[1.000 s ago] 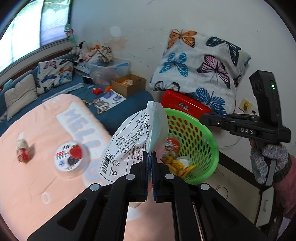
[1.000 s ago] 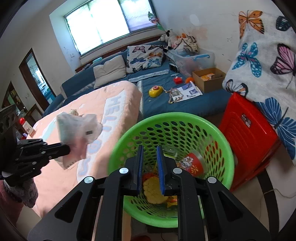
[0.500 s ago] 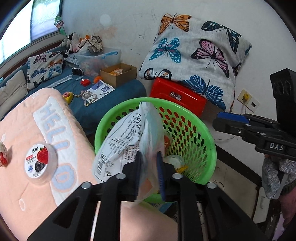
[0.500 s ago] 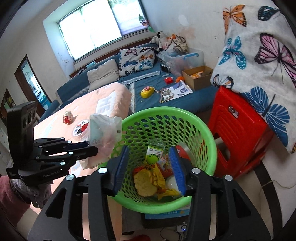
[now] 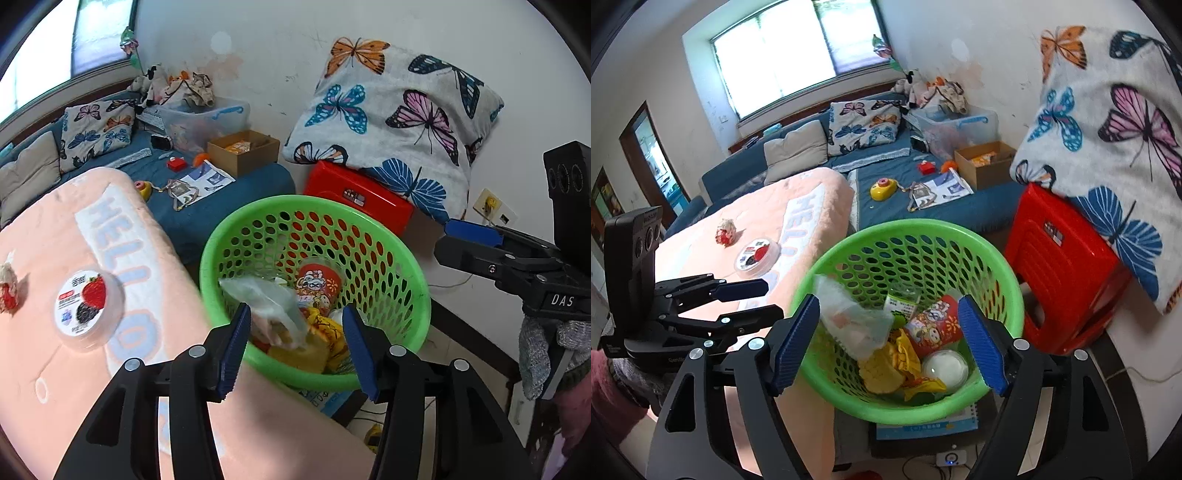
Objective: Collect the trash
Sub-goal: 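Carry the bread crust and plastic bag over the green basket and release both, then move the right tool toward the strawberry-label yogurt tub while the left tool approaches the crumpled wrapper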
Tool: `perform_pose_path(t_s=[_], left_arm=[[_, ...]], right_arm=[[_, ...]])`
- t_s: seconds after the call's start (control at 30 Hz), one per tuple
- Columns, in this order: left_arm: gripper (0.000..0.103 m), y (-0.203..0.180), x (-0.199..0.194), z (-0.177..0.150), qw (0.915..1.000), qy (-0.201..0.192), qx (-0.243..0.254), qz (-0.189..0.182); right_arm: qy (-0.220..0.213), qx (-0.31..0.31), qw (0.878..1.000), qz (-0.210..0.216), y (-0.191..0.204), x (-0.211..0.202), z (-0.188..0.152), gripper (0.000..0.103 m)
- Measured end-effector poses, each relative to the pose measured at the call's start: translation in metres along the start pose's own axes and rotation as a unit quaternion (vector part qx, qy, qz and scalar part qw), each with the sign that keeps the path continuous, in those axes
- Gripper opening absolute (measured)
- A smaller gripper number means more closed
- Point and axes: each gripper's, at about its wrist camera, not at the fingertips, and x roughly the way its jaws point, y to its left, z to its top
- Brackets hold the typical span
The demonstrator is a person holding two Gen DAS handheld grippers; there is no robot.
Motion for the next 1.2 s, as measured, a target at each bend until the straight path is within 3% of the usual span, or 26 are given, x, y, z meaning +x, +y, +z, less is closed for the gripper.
perform_pose_path(t_s=[0.4,0.8,1.2], left_arm=[[0.053,0.070,-0.055,-0.024,0.9956,-0.029,-0.066,0.059],[0.058,0.164,-0.102,-0.051,0.9802,-0.041,-0.133,0.141],[0.063,0.229,-0.116,-0.063,0.9673,-0.037,-0.172,0.183]], right_arm=[[0.019,-0.051,0.998,0.028,0.050,0.025,0.008,0.088],[0.041,-0.111,0.991,0.061,0.124,0.075,0.019,0.093],[0.074,-0.155,0.981,0.088,0.184,0.144,0.028,0.097]])
